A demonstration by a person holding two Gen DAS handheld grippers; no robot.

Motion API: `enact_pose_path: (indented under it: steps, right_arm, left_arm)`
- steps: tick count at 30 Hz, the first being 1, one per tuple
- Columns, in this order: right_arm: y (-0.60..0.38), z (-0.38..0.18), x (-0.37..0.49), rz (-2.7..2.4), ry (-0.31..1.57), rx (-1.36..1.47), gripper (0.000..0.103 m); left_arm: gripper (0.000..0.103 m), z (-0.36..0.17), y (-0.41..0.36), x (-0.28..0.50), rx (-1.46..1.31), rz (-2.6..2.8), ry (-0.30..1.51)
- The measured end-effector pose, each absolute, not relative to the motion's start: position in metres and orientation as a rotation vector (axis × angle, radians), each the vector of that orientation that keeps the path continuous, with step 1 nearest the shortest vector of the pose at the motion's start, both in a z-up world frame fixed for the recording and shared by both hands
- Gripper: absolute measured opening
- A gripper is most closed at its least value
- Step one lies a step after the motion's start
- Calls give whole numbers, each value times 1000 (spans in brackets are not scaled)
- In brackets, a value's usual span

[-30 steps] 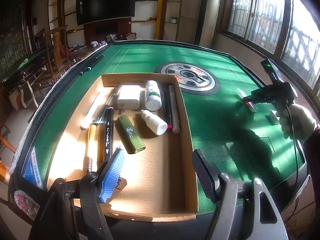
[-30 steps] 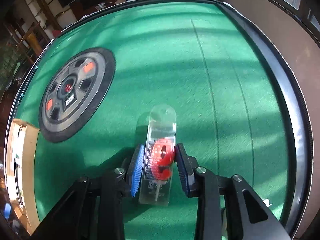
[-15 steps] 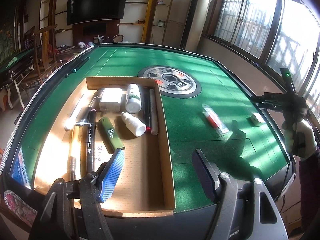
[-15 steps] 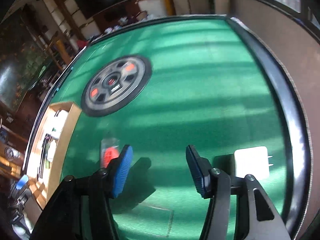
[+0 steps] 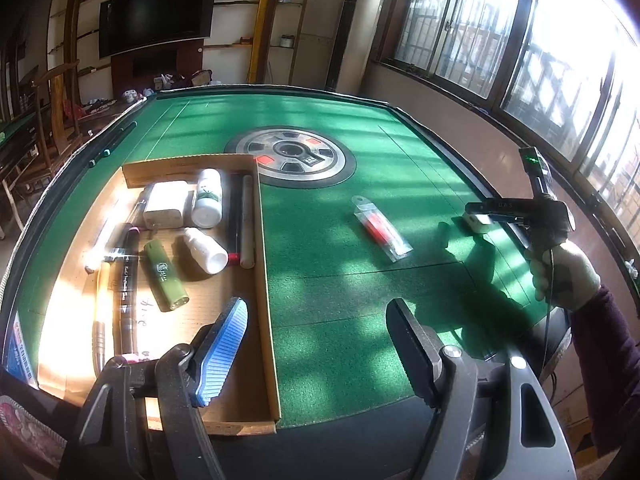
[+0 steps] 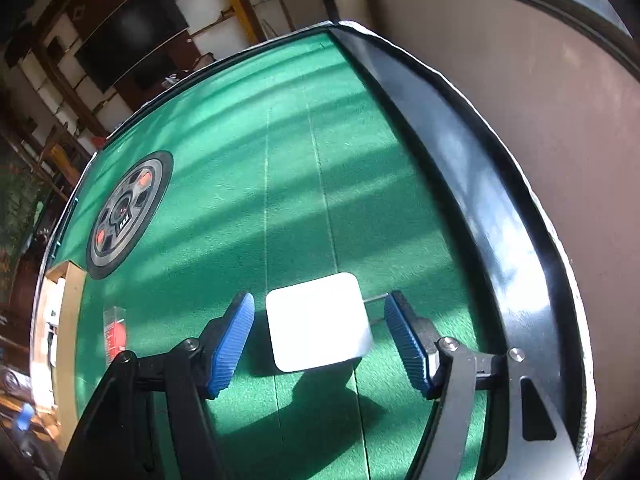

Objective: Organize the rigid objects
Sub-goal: 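Move the right tool toward the white charger block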

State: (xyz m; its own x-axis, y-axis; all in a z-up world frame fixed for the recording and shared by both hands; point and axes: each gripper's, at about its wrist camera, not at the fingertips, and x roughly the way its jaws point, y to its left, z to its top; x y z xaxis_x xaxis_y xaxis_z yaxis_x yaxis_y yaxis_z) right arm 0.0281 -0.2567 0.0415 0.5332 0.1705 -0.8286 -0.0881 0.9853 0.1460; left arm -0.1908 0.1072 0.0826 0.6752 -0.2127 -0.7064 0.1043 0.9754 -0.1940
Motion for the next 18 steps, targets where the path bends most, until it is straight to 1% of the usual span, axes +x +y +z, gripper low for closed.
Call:
enact_pose_path:
  steps: [2,5,7,9,11,13,15,18]
  right_arm:
    - [-228,39,18,248,988,-61,57]
    - [-188,36,-7,443,981,-245,56]
    - [-178,37,-18,460,955,-313,56]
    - [-189,45,-18,443,929,-235,61]
    - [-214,55,-12,409,889,-66,75]
    - [-242,56,-2,350,856,105,78]
    - [-261,50,8,327,857,244,78]
    - [-272,30,18,322,877,359,78]
  left_arm:
    - [75,82,103,-189,-140,-182,820]
    - [75,82,95,-183,-143,-201,838]
    - [75,81,87,-179,-149,-225,852]
    - [75,80,77,-173,-147,-249,867]
    - [76,79,65,-165,-141,-266,886]
    - [76,76,53,-152,-143,-282,903]
    - [76,72,42,-135,-148,-291,916]
    - [76,64,27,-107,-129,-264,927]
